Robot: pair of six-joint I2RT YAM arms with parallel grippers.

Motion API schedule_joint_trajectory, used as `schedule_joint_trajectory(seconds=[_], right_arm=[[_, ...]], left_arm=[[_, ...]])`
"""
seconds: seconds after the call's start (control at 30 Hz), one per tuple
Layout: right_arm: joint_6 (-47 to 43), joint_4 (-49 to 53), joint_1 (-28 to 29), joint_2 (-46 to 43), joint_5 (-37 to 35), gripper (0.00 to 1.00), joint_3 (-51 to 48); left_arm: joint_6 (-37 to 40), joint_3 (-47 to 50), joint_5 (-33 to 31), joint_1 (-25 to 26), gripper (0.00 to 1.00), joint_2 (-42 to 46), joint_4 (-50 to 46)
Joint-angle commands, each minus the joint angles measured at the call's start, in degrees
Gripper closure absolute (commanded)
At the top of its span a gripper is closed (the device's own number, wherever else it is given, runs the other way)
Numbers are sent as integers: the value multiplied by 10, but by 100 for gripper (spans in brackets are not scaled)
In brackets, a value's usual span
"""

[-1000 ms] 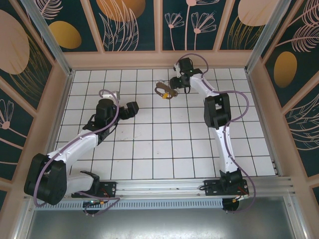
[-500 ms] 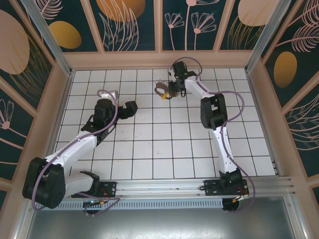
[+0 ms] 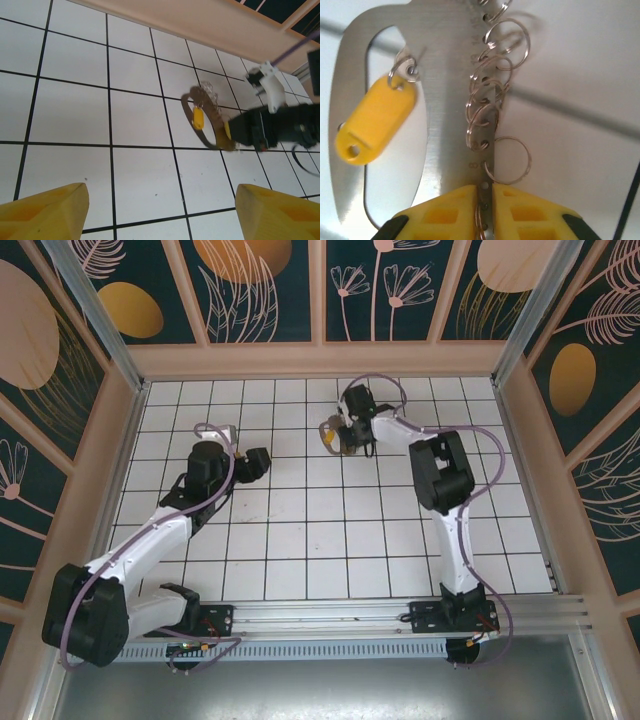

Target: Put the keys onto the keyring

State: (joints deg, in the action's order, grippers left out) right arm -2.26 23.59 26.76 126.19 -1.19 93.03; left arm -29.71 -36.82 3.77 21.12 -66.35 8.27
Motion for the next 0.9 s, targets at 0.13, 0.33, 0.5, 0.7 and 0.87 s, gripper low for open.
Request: schedule_joint_trajectory(seconds=[0.13, 0.33, 0.5, 0.7, 0.87], right_arm=[[69, -115, 35, -159, 57, 90, -266], [114, -166, 76, -252, 84, 92, -415], [131, -195, 82, -289, 104, 90, -455], [126, -201, 88, -303, 132, 70, -443], [124, -183, 88, -322, 104, 61, -436]], left_arm=[[17, 22, -10, 4, 26, 35, -29], [16, 28, -10, 3, 28, 39, -34], [12, 28, 4, 5, 29, 12, -30], [31, -13, -31, 61, 27, -44, -56], [23, -38, -44, 91, 27, -81, -51]])
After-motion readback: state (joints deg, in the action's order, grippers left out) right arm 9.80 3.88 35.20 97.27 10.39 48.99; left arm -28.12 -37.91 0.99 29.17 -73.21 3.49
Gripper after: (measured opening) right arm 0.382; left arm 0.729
